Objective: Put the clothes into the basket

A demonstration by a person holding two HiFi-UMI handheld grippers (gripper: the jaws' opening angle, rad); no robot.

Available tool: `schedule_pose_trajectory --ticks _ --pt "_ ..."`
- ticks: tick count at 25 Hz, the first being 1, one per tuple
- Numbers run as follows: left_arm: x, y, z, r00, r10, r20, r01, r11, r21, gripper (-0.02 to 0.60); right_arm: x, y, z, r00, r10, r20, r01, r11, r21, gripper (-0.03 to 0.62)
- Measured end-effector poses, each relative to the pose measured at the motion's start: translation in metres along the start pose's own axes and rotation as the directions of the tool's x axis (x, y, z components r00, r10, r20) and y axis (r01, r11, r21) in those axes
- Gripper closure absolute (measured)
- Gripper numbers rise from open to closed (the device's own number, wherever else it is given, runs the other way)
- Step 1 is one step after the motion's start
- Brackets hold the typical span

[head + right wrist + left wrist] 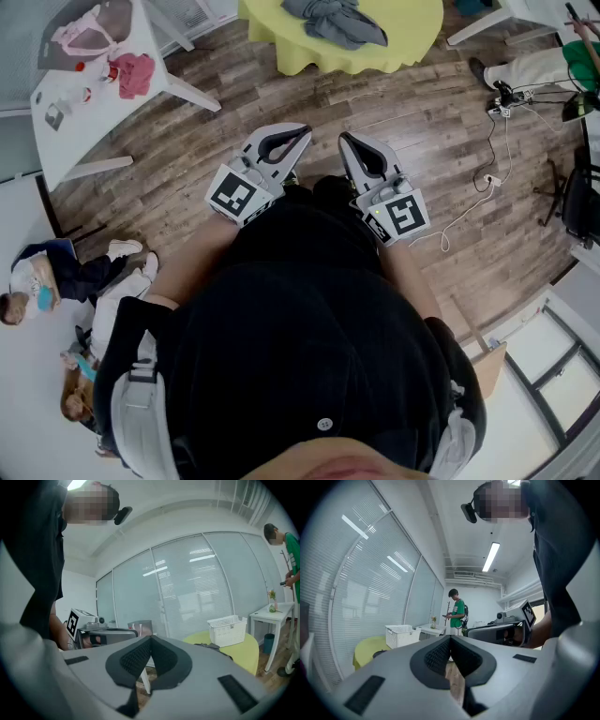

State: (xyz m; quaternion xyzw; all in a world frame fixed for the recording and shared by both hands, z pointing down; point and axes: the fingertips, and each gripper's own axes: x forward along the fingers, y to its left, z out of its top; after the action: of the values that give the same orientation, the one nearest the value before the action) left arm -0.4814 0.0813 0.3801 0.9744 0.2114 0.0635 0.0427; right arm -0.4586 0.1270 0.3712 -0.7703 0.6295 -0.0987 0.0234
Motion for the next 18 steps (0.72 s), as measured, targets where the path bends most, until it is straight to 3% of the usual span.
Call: schedule_pose_trajectory --ticks 18 --pt "-0.019 0.021 0.005 0.999 0.003 0.04 -0.002 0.999 -0.041 0.574 0.02 0.008 0.008 1.0 -0.019 0.001 0.019 1.0 -0.002 0.568"
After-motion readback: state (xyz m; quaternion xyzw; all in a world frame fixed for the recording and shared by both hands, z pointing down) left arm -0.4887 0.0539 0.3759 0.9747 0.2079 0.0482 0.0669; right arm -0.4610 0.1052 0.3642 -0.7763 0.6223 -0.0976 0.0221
